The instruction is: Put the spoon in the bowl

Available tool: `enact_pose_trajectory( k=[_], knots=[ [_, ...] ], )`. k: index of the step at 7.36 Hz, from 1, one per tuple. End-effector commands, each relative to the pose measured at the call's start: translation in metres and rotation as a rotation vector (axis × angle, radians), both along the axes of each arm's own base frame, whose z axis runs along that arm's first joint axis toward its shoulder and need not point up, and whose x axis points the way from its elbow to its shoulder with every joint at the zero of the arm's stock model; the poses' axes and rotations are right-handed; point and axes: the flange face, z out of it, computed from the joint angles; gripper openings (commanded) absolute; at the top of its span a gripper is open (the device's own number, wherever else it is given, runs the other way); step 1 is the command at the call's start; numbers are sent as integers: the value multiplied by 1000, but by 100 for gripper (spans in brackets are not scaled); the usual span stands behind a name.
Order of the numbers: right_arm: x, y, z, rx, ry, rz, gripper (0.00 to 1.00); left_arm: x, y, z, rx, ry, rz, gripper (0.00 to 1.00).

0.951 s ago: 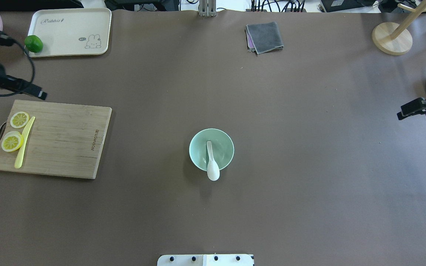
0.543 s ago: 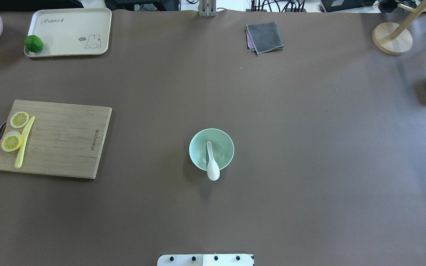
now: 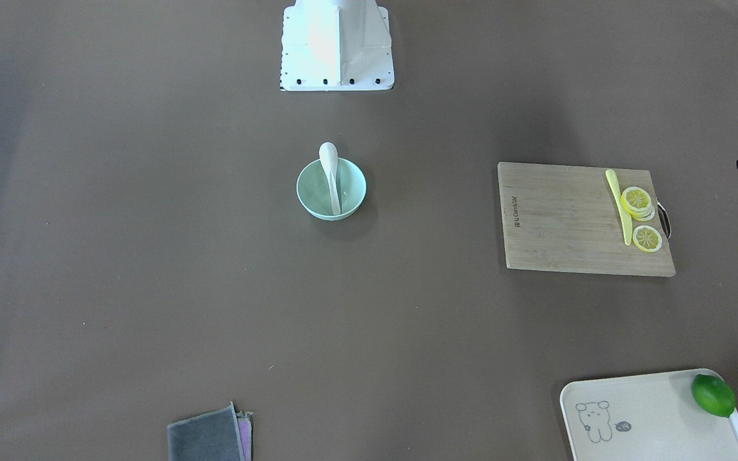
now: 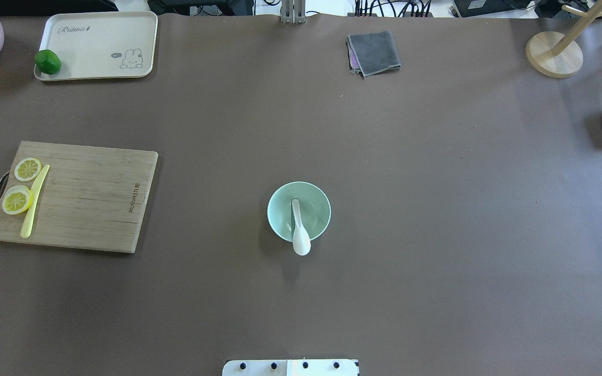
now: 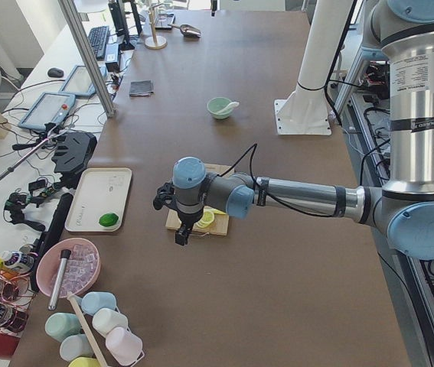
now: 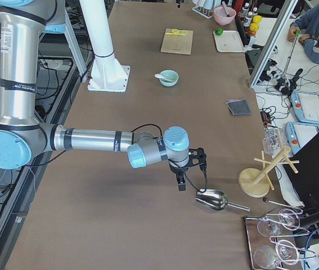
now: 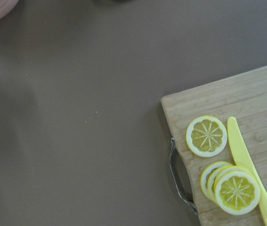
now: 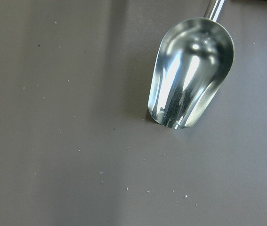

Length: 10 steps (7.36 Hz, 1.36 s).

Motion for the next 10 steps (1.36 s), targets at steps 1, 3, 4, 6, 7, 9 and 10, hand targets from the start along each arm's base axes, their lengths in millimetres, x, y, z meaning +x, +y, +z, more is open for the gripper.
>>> enact_pose_trajectory(
  k=[1, 3, 4, 6, 7, 9, 10],
  knots=[
    [2, 1, 1, 1, 0, 3, 100, 1, -5, 8, -12, -5, 0, 98],
    [3, 3, 2, -6, -1, 9, 100, 1, -7, 9, -12, -8, 0, 98],
    [3, 3, 4, -15, -1, 13, 100, 2, -12, 1, 4, -5, 1, 98],
    [3, 3, 6, -2, 0, 1, 100, 2, -14, -1, 7, -7, -1, 98],
    [1, 4, -1, 3, -20, -3, 100, 2, -14, 0, 7, -6, 1, 98],
    [-2, 9, -4, -9, -74, -20, 100, 2, -16, -4, 17, -1, 1, 98],
    [-2, 10, -4, -9, -77, -19, 100, 2, -16, -4, 16, -2, -2, 98]
  ],
)
